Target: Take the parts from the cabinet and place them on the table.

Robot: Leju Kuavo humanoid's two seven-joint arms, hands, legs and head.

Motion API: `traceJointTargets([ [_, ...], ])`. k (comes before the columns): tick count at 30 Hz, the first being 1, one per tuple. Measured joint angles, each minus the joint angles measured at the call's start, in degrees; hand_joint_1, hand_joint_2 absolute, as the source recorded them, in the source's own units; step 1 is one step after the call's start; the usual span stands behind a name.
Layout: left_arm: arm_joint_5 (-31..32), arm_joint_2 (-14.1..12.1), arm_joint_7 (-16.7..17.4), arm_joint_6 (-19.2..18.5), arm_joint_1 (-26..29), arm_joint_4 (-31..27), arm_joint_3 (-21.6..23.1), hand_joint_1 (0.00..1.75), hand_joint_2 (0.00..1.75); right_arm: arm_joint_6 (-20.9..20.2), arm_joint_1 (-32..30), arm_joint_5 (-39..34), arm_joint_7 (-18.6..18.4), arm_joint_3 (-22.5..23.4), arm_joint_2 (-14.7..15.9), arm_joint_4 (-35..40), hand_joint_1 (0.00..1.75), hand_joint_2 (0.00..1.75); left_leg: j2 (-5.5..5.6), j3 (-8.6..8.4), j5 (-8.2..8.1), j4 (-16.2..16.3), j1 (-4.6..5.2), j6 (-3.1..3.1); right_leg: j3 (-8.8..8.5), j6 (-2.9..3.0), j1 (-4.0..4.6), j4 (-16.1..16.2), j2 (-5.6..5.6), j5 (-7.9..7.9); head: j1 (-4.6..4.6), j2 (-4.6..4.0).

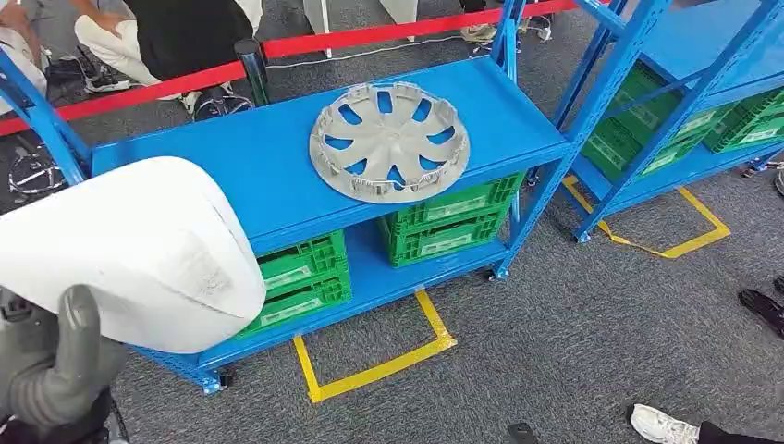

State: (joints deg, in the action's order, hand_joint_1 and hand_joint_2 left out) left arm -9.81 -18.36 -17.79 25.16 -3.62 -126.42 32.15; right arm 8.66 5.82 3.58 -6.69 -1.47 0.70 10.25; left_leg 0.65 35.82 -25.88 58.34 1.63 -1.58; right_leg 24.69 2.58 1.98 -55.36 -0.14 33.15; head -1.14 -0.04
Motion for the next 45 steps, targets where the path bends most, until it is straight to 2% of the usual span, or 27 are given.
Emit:
traceJointTargets([
  [2,0.13,0.09,-0.02,0.06,0.01,0.0,0.11,1.75,1.75,-0.02,0.26,0.0,-0.04,-0.28,0.15,0.02,0.0,1.75,-0.45,0.2,1.09,-0.26,-0.55,0.35,-0.07,-0.63,0.32,1.11,0.22,-0.71,0.3,0.0],
  [4,0.44,0.15,0.18,0.22,0.06,-0.02,0.28,1.75,1.75,-0.11,0.17,0.0,-0.35,-0.39,0.17,0.11,0.0,1.75,-0.52,0.38,2.1,-0.54,-0.59,0.94,0.1,-0.2,0.19,2.07,0.18,-2.06,-0.35,0.0],
  [5,0.57,0.15,0.26,0.26,0.16,0.0,0.37,1.75,1.75,-0.2,0.15,0.0,-0.53,-0.5,0.06,0.11,0.0,1.75,-0.44,0.83,0.3,0.34,-0.62,1.14,0.32,-0.62,-0.32,2.8,-0.37,-3.04,-0.33,0.0],
  [6,0.61,0.17,0.31,0.37,0.09,-0.02,0.46,1.75,1.75,-0.24,0.11,0.0,-0.59,-0.65,0.09,0.11,0.0,1.75,-0.41,1.51,-2.85,2.09,-0.71,1.62,1.05,-0.2,-0.43,2.9,-0.29,-3.69,-0.03,0.0],
  [8,0.7,0.17,0.46,0.48,0.16,0.0,0.59,1.75,1.75,-0.31,0.11,0.02,-0.61,-0.81,0.09,0.11,0.0,1.75,-0.41,3.41,-9.5,9.6,-1.48,2.59,2.94,-0.45,-0.79,2.68,-0.37,-4.99,0.7,0.0],
  [9,0.7,0.17,0.48,0.55,0.21,0.0,0.68,1.75,1.75,-0.33,0.09,0.02,-0.61,-1.05,0.04,0.11,0.0,1.75,-0.43,4.16,-11.29,13.59,-1.9,3.11,3.98,-0.66,-0.93,2.53,-0.42,-5.7,0.89,0.0],
  [10,0.72,0.17,0.48,0.63,0.23,0.0,0.74,1.75,1.75,-0.33,0.06,0.02,-0.61,-1.31,-0.02,0.11,0.0,1.75,-0.44,4.14,-10.79,16.23,-2.3,3.65,5.19,-1.07,-1.28,2.23,-0.49,-6.39,0.94,0.0],
  [13,0.81,0.17,0.5,0.7,0.26,0.02,0.85,1.75,1.75,-0.37,0.02,0.02,-0.63,-1.73,-0.07,0.11,0.0,1.75,-0.72,-1.47,-4.34,11.69,-3.62,5.74,9.0,-2.41,-2.57,0.18,-0.65,-7.54,0.98,0.0],
  [14,0.92,0.17,0.61,0.77,0.22,0.0,0.87,1.75,1.75,-0.46,0.04,0.04,-0.66,-1.88,-0.07,0.13,0.0,1.75,-0.85,-5.12,-4.11,7.09,-4.32,6.51,10.27,-2.88,-2.97,-1.08,-0.62,-7.71,1.16,0.0],
  [15,1.09,0.2,0.76,0.83,0.11,0.0,0.92,1.75,1.75,-0.48,-0.02,0.04,-0.68,-2.01,0.19,0.15,0.0,1.75,-0.77,-8.05,-6.78,2.63,-4.43,7.39,11.41,-3.46,-2.91,-2.28,-0.52,-7.63,2.05,0.0],
  [17,1.57,0.17,1.18,0.96,0.11,-0.09,0.98,1.75,1.75,-0.65,-0.12,0.04,-0.7,-2.38,0.13,0.35,0.0,1.75,-0.41,-8.54,-8.88,0.23,-3.88,5.12,12.37,-4.49,-3.05,-3.53,-0.36,-8.34,2.12,0.0],
  [19,1.79,0.17,1.77,1.01,0.14,-0.09,1.05,1.75,1.75,-0.83,-0.44,0.02,-0.63,-2.86,0.0,0.37,0.0,1.75,-0.44,-7.78,-8.24,0.72,-3.7,3.91,12.61,-5.02,-3.15,-3.15,-0.29,-9.41,1.97,0.0],
  [20,1.92,0.15,1.86,1.05,0.06,-0.09,1.07,1.75,1.75,-0.83,-0.55,0.0,-0.59,-2.93,-0.09,0.39,0.0,1.75,-0.53,-7.29,-7.63,0.66,-3.8,2.89,12.92,-5.26,-3.41,-3.5,-0.37,-8.34,1.9,0.0],
  [23,2.08,0.2,2.19,1.11,0.08,-0.15,1.11,1.75,1.75,-0.81,-0.64,-0.02,-0.44,-3.17,-0.15,0.44,0.0,1.75,-0.51,-5.42,-5.88,0.68,-3.25,1.42,14.39,-5.54,-3.39,-12.68,-0.25,1.8,0.55,0.0],
  [25,2.23,0.2,2.58,1.11,0.06,-0.15,1.18,1.75,1.75,-0.81,-0.53,-0.09,-0.13,-3.21,-0.24,0.46,0.0,1.75,-0.56,-3.94,-4.67,0.75,-2.58,1.06,14.51,-5.22,-3.32,-19.06,-0.24,4.26,-0.15,0.0],
  [27,2.43,0.2,2.97,1.16,0.03,-0.15,1.2,1.75,1.75,-0.81,-0.44,-0.15,-0.09,-3.23,-0.39,0.46,0.0,1.75,-0.58,-2.41,-3.49,0.76,-1.92,0.87,12.23,-4.13,-2.75,-18.21,-0.19,1.13,-0.42,0.0],
  [29,2.65,0.2,3.19,1.2,-0.07,-0.22,1.25,1.75,1.75,-0.81,-0.37,-0.18,-0.09,-3.39,-0.48,0.46,0.0,1.75,-0.51,-1.18,-2.41,0.73,-1.27,0.64,6.54,-1.92,-1.56,-10.38,0.01,-1.82,-0.44,0.0],
  [31,2.82,0.2,3.32,1.29,-0.23,-0.33,1.33,1.75,1.75,-0.7,-0.2,-0.37,-0.07,-3.67,-0.28,0.74,0.0,1.75,-0.58,-0.5,-1.64,0.74,-0.83,0.79,0.66,0.58,0.15,-0.94,0.0,-0.57,0.0,0.0],
  [32,2.86,0.22,3.37,1.38,-0.21,-0.35,1.36,1.75,1.75,-0.63,-0.02,-0.59,-0.07,-3.74,-0.24,0.83,0.0,1.75,-0.78,-0.05,-0.78,0.67,-1.03,1.31,0.42,0.12,-0.02,-0.04,0.09,-0.25,0.39,0.0],
  [34,2.95,0.2,3.37,1.68,-0.35,-0.57,1.42,1.75,1.75,-0.53,0.03,-0.85,0.0,-4.17,-0.29,0.9,0.0,1.75,-0.95,0.46,0.18,0.32,-1.27,1.75,1.14,0.31,0.33,0.24,0.19,-1.09,0.61,0.0],
  [35,2.95,0.18,3.34,1.79,-0.35,-0.61,1.48,1.75,1.75,-0.52,-0.09,-1.11,0.0,-4.24,-0.46,0.9,0.0,1.75,-0.92,1.0,-0.16,0.69,-1.03,1.91,0.79,0.03,-0.55,2.34,0.0,-1.98,0.35,0.0],
  [36,2.97,0.17,3.37,1.84,-0.32,-0.61,1.53,1.75,1.75,-0.5,-0.22,-1.16,0.02,-4.31,-0.61,0.92,0.0,1.75,-0.66,1.42,-1.55,1.47,-1.05,2.32,0.91,-0.45,-0.43,2.44,-0.22,-2.63,0.63,0.0],
  [37,2.97,0.17,3.34,1.9,-0.39,-0.59,1.57,1.75,1.75,-0.48,-0.29,-1.2,0.02,-4.44,-0.61,0.92,0.0,1.75,-0.52,2.45,-4.61,4.42,-1.29,2.73,1.34,0.05,-0.53,2.61,-0.29,-3.1,1.27,0.0],
  [39,2.97,0.17,3.34,2.03,-0.26,-0.52,1.71,1.75,1.75,-0.48,-0.37,-1.36,0.04,-4.55,-0.72,0.92,0.0,1.75,-0.44,4.95,-9.47,12.42,-1.79,3.41,2.33,-0.09,-0.53,2.27,-0.39,-3.63,1.99,0.0],
  [41,2.95,0.17,3.32,2.1,-0.2,-0.52,1.79,1.75,1.75,-0.48,-0.49,-1.38,0.04,-4.57,-0.88,0.92,0.0,1.75,-0.49,5.5,-9.58,16.31,-2.14,3.96,3.32,-0.27,-0.56,1.59,-0.55,-3.9,2.18,0.0],
  [44,2.95,0.17,3.3,2.16,-0.13,-0.52,1.84,1.75,1.75,-0.48,-0.54,-1.62,0.05,-4.57,-1.01,0.92,0.0,1.75,-0.83,-2.2,-4.21,5.34,-2.48,4.43,4.85,-0.72,-0.84,-0.19,-0.6,-3.73,2.45,0.0],
  [45,2.95,0.17,3.26,2.16,-0.18,-0.55,1.84,1.75,1.75,-0.48,-0.51,-1.64,0.07,-4.57,-1.03,0.92,0.0,1.75,-0.91,-4.01,-4.91,1.64,-2.54,4.23,5.34,-1.03,-0.85,-0.9,-0.59,-3.52,2.66,0.0],
])
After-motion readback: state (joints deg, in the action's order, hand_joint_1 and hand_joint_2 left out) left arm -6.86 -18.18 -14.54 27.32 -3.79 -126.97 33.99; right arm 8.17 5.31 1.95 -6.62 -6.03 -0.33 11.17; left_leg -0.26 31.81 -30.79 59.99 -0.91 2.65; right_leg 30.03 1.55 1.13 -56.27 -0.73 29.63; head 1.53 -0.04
